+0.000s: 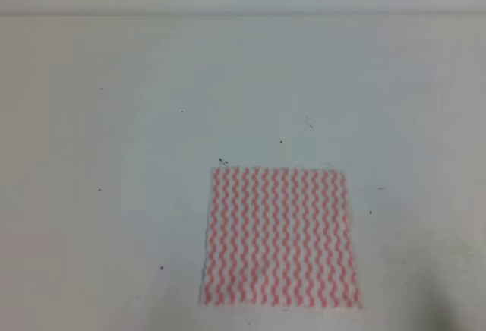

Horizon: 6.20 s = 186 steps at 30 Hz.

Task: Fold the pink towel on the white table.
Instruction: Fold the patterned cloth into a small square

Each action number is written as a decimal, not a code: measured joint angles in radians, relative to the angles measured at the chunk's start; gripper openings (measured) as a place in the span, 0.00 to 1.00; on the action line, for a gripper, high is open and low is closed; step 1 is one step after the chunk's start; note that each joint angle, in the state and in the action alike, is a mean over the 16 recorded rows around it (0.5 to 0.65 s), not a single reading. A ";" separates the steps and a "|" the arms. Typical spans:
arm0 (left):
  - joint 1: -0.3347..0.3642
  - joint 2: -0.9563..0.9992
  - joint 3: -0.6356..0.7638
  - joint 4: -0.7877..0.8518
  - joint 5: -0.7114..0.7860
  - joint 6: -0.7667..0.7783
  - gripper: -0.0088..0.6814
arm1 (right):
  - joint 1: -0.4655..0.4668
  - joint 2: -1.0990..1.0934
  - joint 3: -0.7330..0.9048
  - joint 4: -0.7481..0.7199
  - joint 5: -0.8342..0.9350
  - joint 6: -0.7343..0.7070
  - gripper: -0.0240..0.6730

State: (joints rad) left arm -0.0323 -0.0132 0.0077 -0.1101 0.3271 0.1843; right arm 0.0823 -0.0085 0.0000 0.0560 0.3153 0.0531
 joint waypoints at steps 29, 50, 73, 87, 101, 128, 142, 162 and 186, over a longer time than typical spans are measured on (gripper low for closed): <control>0.000 -0.010 0.011 0.002 -0.014 0.001 0.01 | -0.001 -0.010 0.010 -0.001 -0.008 -0.001 0.01; 0.000 -0.010 0.011 0.002 -0.014 0.001 0.00 | 0.000 -0.002 0.005 -0.001 -0.005 -0.001 0.01; 0.000 -0.013 0.011 0.002 -0.027 0.001 0.00 | 0.000 -0.001 0.005 -0.001 -0.004 -0.001 0.01; 0.000 -0.013 0.014 0.003 -0.052 0.002 0.01 | 0.000 -0.002 0.005 -0.001 -0.005 -0.001 0.01; 0.000 -0.011 0.013 -0.297 -0.258 -0.007 0.01 | 0.000 -0.001 0.004 0.000 -0.005 -0.001 0.01; 0.000 -0.002 0.008 -0.536 -0.307 -0.006 0.01 | 0.000 -0.001 0.004 0.027 -0.045 0.000 0.01; 0.000 -0.008 0.010 -0.609 -0.291 -0.031 0.01 | 0.000 -0.006 0.012 0.430 -0.328 -0.001 0.01; 0.000 0.043 -0.049 -0.601 -0.209 0.003 0.00 | 0.000 0.029 -0.029 0.546 -0.280 -0.001 0.01; -0.039 0.836 -0.516 -0.863 0.230 0.453 0.01 | 0.000 0.642 -0.472 0.498 0.382 -0.091 0.01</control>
State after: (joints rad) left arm -0.0713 0.8229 -0.5079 -0.9732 0.5574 0.6368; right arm 0.0821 0.6331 -0.4720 0.5545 0.6970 -0.0381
